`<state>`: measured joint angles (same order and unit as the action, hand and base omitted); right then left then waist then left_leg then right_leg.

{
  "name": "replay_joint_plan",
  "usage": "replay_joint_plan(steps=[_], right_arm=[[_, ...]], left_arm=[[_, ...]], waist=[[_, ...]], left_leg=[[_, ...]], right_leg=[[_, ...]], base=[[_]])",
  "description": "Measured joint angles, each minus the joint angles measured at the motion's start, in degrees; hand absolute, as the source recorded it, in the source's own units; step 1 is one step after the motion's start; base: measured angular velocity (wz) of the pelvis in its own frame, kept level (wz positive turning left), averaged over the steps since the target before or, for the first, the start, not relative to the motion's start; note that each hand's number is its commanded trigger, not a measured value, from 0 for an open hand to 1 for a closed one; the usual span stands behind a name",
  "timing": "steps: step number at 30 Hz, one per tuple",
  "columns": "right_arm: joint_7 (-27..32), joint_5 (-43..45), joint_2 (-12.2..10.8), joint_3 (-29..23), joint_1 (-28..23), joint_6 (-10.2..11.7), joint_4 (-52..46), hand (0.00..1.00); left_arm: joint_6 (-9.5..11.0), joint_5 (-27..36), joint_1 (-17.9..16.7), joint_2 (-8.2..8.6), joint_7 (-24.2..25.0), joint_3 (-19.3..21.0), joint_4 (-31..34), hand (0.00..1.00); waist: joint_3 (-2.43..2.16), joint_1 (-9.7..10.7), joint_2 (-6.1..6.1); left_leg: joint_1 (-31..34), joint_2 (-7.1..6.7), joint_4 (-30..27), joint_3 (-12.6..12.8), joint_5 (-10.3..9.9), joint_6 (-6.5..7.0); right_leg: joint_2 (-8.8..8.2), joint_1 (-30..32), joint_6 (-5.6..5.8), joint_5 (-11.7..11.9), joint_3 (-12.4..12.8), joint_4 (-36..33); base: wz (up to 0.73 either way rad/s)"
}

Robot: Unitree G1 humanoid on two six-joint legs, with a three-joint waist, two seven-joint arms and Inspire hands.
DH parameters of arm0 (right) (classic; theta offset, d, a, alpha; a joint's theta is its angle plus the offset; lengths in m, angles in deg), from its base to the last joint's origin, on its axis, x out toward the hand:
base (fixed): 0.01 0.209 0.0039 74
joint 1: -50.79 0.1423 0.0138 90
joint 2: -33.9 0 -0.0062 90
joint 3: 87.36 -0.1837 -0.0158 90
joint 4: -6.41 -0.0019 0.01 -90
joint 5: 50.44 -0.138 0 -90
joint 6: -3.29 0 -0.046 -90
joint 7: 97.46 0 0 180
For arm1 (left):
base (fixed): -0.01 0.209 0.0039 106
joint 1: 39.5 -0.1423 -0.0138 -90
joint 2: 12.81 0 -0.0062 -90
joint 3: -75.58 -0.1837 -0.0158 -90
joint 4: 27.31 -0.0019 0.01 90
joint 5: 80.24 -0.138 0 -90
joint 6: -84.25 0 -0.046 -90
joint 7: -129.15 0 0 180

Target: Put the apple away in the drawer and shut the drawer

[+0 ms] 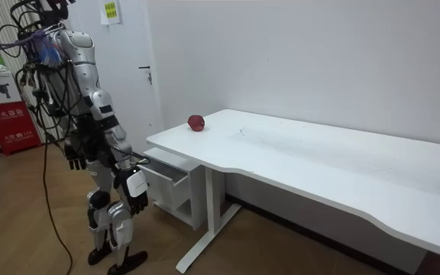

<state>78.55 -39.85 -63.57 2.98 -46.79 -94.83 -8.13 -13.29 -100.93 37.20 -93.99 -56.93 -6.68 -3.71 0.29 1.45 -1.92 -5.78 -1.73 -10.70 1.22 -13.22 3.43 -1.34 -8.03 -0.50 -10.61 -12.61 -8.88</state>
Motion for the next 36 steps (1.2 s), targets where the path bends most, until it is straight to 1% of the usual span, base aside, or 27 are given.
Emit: replay_joint_plan(steps=[2, 4, 5, 6, 9, 10, 12, 14, 15, 16, 17, 18, 19, 21, 22, 24, 25, 26, 27, 28, 29, 31, 33, 36], right_arm=[[0.0, 0.0, 0.0, -0.7, 0.0, 0.1, 0.0, 0.00], [0.1, -0.3, 0.0, -1.6, 0.1, 0.6, 0.0, 0.00], [0.3, -1.5, 0.1, -1.7, 0.2, 0.7, 0.0, 0.00], [0.6, -3.1, 0.1, -1.7, 0.5, 0.8, 0.0, 0.00], [2.4, -4.6, 0.1, -1.7, 0.8, 1.2, 0.1, 0.00], [2.7, -5.6, 0.1, -1.7, 0.7, 1.2, 0.1, 0.00], [4.9, -11.1, 0.2, -2.8, 0.3, 1.2, 0.7, 0.00], [6.4, -18.5, 0.1, -6.7, -0.2, 1.3, 0.9, 0.00], [6.8, -25.5, 0.1, -10.2, -0.4, 2.0, 0.9, 0.00], [7.0, -28.7, 0.1, -11.4, -0.4, 2.5, 0.9, 0.00], [7.1, -36.6, 0.1, -14.3, -0.8, 3.2, 0.7, 0.00], [7.3, -44.6, 0.0, -17.8, -1.0, 3.5, 0.1, 0.00], [7.7, -48.5, 0.1, -19.2, -1.0, 3.7, -0.3, 0.00], [9.2, -60.1, 0.1, -23.5, -0.8, 4.5, -1.5, 0.00], [9.3, -62.3, 0.1, -24.8, -1.0, 4.6, -1.9, 0.00], [11.0, -70.6, 0.0, -29.7, -0.5, 5.1, -3.3, 0.00], [12.0, -73.5, 0.0, -32.0, -0.5, 5.3, -4.6, 0.00], [12.6, -74.8, 0.0, -33.1, -0.4, 5.7, -5.2, 0.00], [13.7, -77.8, 0.1, -34.6, -0.3, 6.4, -6.4, 0.00], [14.5, -80.4, 0.1, -36.1, -0.3, 7.3, -7.0, 0.00], [15.2, -81.6, 0.2, -36.7, -0.3, 7.5, -7.3, 0.00], [18.1, -85.2, 0.2, -39.5, -0.5, 8.1, -9.1, 0.00], [21.0, -85.7, 0.2, -41.0, -0.4, 9.0, -10.6, 0.00], [25.2, -85.6, 0.5, -42.6, -0.3, 10.2, -14.0, 0.00]], left_arm=[[0.0, 0.0, 0.0, 0.00, 0.0, 0.0, 0.0, 0.00], [0.0, 0.0, 0.0, 0.01, 0.0, 0.0, 0.0, 0.00], [0.1, 0.0, 0.0, 0.00, 0.0, 0.0, 0.0, 0.00], [0.1, 0.3, 0.0, 0.00, 0.0, -0.1, 0.0, 0.00], [0.1, 0.9, 0.2, 0.00, 0.0, -0.1, 0.0, 0.00], [0.2, 0.9, 0.3, -0.01, 0.0, 0.0, 0.0, 0.00], [0.4, 0.9, 0.3, 0.00, 0.0, 0.6, 0.0, 0.00], [0.5, 1.0, 0.9, -0.06, -0.3, 1.4, 0.0, 0.00], [0.5, 0.9, 0.9, -0.04, -0.8, 2.4, 0.0, 0.00], [0.5, 0.9, 0.9, -0.05, -0.8, 2.9, 0.0, 0.00], [0.8, 0.9, 0.7, -0.08, -1.1, 4.2, 0.0, 0.00], [1.5, 1.0, 0.4, -0.09, -1.3, 5.7, 0.0, 0.00], [1.8, 1.0, 0.3, -0.14, -1.5, 6.1, 0.1, 0.00], [2.3, 1.0, 0.1, -0.18, -2.6, 8.1, 0.1, 0.00], [2.4, 1.0, 0.1, -0.23, -2.7, 8.4, 0.1, 0.00], [2.8, 1.0, -0.2, -0.33, -2.8, 9.2, 0.1, 0.00], [2.8, 1.0, -0.3, -0.37, -2.8, 9.4, 0.3, 0.00], [2.9, 1.0, -0.3, -0.39, -2.9, 9.5, 0.4, 0.00], [2.9, 1.0, -0.3, -0.56, -3.1, 9.5, 0.4, 0.00], [2.9, 1.0, -0.3, -0.70, -3.5, 9.6, 0.4, 0.00], [2.9, 1.0, -0.3, -0.83, -3.5, 9.5, 0.4, 0.00], [2.9, 1.0, -0.4, -1.47, -3.5, 9.5, 0.4, 0.00], [2.9, 1.0, -0.7, -1.77, -3.5, 9.6, 0.7, 0.00], [3.2, 1.0, -0.9, -2.43, -3.5, 9.6, 1.3, 0.00]], waist=[[-0.05, 0.0, 0.10], [-0.05, 0.0, 0.11], [-0.14, -0.2, 0.31], [-0.09, -0.2, 0.26], [-0.09, -0.1, 0.64], [-0.13, -0.2, 0.76], [0.05, -0.1, 0.99], [0.22, 0.3, 1.26], [0.38, 0.7, 1.20], [0.43, 1.0, 1.27], [0.51, 1.6, 1.28], [0.51, 1.9, 1.45], [0.50, 2.0, 1.56], [0.31, 3.4, 1.50], [0.27, 3.7, 1.50], [-0.02, 4.8, 1.26], [-0.05, 5.3, 1.19], [-0.10, 5.6, 1.13], [-0.23, 6.1, 0.99], [-0.33, 6.1, 0.92], [-0.40, 6.2, 0.87], [-0.72, 6.5, 0.40], [-0.79, 6.4, 0.16], [-0.72, 6.7, -0.06]], left_leg=[[0.0, 0.00, 0.0, 0.0, 0.0, 0.00], [0.0, 0.00, 0.0, 0.0, 0.0, 0.00], [0.0, 0.01, 0.0, 0.0, 0.0, 0.00], [0.0, 0.02, 0.0, 0.1, 0.0, 0.00], [0.0, 0.05, 0.1, 0.2, 0.0, 0.00], [-0.1, 0.05, 0.1, 0.2, 0.0, 0.00], [-0.1, 0.07, 0.1, 0.3, 0.0, 0.00], [-0.1, 0.09, 0.2, 0.3, 0.0, 0.03], [-0.1, 0.12, 0.2, 0.4, 0.0, 0.04], [-0.1, 0.15, 0.2, 0.5, -0.1, 0.02], [-0.1, 0.15, 0.4, 0.6, -0.1, 0.01], [-0.3, 0.18, 0.5, 0.9, -0.1, 0.01], [-0.5, 0.21, 0.6, 1.1, -0.1, 0.01], [-0.8, 0.19, 0.9, 1.3, -0.1, 0.01], [-0.7, 0.18, 0.9, 1.3, -0.1, 0.02], [-0.7, 0.16, 1.0, 1.4, -0.1, 0.05], [-0.7, 0.15, 1.0, 1.5, -0.1, 0.06], [-0.6, 0.15, 1.0, 1.5, -0.1, 0.06], [-0.5, 0.15, 1.0, 1.7, -0.1, 0.07], [-0.5, 0.21, 1.0, 1.9, -0.1, 0.07], [-0.5, 0.23, 1.1, 2.0, -0.1, 0.07], [-0.7, 0.31, 1.1, 2.3, -0.1, 0.07], [-0.8, 0.34, 1.2, 2.7, -0.1, 0.07], [-0.8, 0.37, 1.1, 3.0, -0.1, 0.07]], right_leg=[[0.01, 0.0, 0.00, 0.0, 0.0, 0.0], [0.01, 0.0, 0.00, 0.0, 0.0, 0.0], [0.01, 0.0, 0.00, 0.0, 0.0, 0.0], [0.04, 0.1, 0.00, 0.0, 0.1, 0.0], [0.13, 0.1, -0.01, 0.0, 0.3, 0.0], [0.28, 0.1, -0.01, 0.0, 0.4, 0.1], [0.31, 0.1, -0.01, 0.0, 0.4, 0.1], [0.25, 0.2, -0.01, 0.0, 0.4, 0.1], [0.13, 0.2, -0.01, 0.0, 0.6, 0.1], [0.18, 0.2, -0.01, 0.0, 0.7, 0.1], [0.26, 0.3, -0.01, 0.0, 1.2, 0.2], [0.36, 0.3, -0.01, 0.0, 1.6, 0.2], [0.41, 0.2, -0.01, 0.0, 1.8, 0.2], [0.50, 0.2, -0.01, 0.0, 1.8, 0.1], [0.51, 0.2, -0.01, 0.0, 1.8, 0.2], [0.48, 0.2, -0.01, 0.0, 1.8, 0.2], [0.47, 0.4, 0.00, 0.0, 1.8, 0.1], [0.46, 0.5, 0.00, 0.0, 1.8, 0.1], [0.47, 0.7, 0.00, 0.0, 1.9, 0.1], [0.56, 0.8, 0.00, 0.0, 2.2, 0.0], [0.59, 0.8, 0.00, 0.0, 2.3, 0.0], [0.60, 0.8, 0.00, 0.0, 2.6, 0.0], [0.67, 0.8, 0.00, 0.0, 3.1, -0.1], [0.59, 1.2, 0.00, 0.0, 3.5, -0.7]], base=[[0.00], [0.00], [0.00], [-0.03], [-0.01], [0.00], [0.00], [0.00], [-0.04], [-0.05], [-0.09], [-0.12], [-0.14], [-0.07], [0.00], [0.00], [-0.04], [-0.04], [-0.08], [-0.09], [-0.10], [-0.07], [-0.08], [-0.06]])
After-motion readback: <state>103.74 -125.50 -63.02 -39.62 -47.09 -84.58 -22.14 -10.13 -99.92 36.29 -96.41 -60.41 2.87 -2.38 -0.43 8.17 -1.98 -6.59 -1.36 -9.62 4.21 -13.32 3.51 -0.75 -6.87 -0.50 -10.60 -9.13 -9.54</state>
